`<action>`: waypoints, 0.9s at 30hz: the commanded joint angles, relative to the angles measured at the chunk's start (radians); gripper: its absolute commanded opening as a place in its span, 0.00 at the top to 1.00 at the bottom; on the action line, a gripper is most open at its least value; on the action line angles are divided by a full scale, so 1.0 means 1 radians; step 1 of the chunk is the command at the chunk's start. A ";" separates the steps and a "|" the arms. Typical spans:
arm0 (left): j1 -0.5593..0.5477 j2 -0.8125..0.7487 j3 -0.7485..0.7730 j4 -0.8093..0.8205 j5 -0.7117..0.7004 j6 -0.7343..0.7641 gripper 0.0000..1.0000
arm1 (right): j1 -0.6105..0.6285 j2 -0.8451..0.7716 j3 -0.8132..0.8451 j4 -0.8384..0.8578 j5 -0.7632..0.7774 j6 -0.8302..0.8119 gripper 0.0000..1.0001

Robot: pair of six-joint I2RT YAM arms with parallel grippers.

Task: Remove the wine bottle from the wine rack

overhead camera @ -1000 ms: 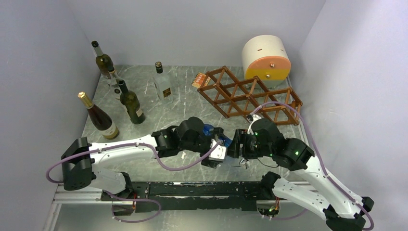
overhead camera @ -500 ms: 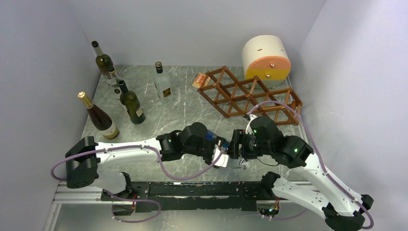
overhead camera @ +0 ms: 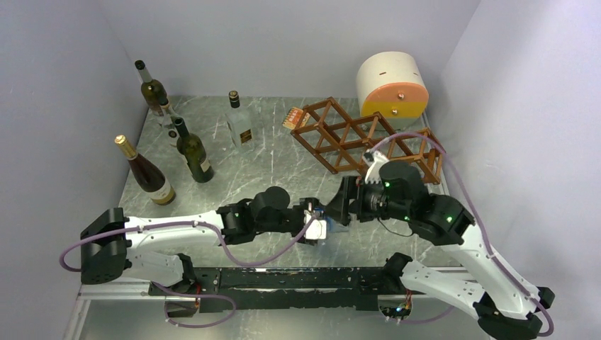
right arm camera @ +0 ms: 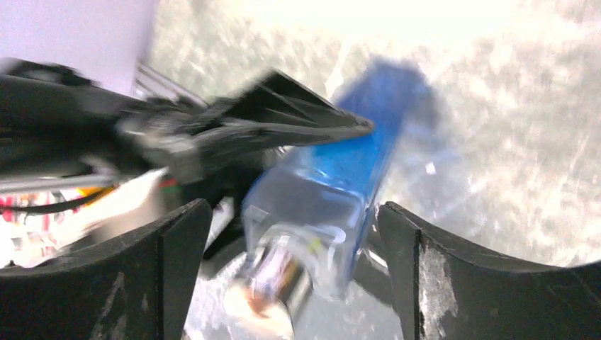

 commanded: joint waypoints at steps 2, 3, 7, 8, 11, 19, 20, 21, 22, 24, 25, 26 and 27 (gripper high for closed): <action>0.032 -0.081 -0.039 0.142 -0.124 -0.163 0.93 | 0.004 0.003 0.242 0.092 0.199 -0.067 0.00; 0.044 -0.095 -0.047 0.153 -0.130 -0.184 0.93 | 0.004 0.000 0.279 0.083 0.247 -0.069 0.00; 0.112 -0.162 -0.076 0.187 -0.197 -0.281 0.93 | 0.004 -0.042 0.365 0.080 0.398 -0.081 0.00; 0.126 -0.180 -0.087 0.200 -0.226 -0.306 0.93 | 0.005 -0.051 0.375 0.079 0.425 -0.083 0.00; 0.167 -0.238 -0.094 0.193 -0.366 -0.413 0.93 | 0.006 -0.088 0.375 0.072 0.484 -0.084 0.00; 0.342 -0.415 -0.108 -0.011 -0.622 -0.698 0.93 | 0.007 -0.144 0.273 0.050 0.515 -0.054 0.00; 0.382 -0.436 -0.102 -0.054 -0.639 -0.730 0.93 | 0.006 -0.142 0.263 0.047 0.516 -0.052 0.00; 0.417 -0.446 -0.095 -0.104 -0.657 -0.760 0.93 | 0.007 -0.141 0.256 0.046 0.515 -0.052 0.00; 0.449 -0.456 -0.080 -0.158 -0.679 -0.797 0.93 | 0.007 -0.139 0.251 0.046 0.515 -0.053 0.00; 0.490 -0.464 -0.046 -0.278 -0.745 -0.871 0.93 | 0.007 -0.132 0.243 0.050 0.515 -0.057 0.00; 0.493 -0.467 -0.033 -0.320 -0.788 -0.896 0.93 | 0.006 -0.131 0.238 0.054 0.515 -0.058 0.00; 0.493 -0.469 -0.024 -0.353 -0.836 -0.940 0.93 | 0.006 -0.130 0.232 0.059 0.513 -0.061 0.00; 0.494 -0.470 -0.018 -0.386 -0.890 -0.981 0.93 | 0.006 -0.128 0.227 0.065 0.512 -0.063 0.00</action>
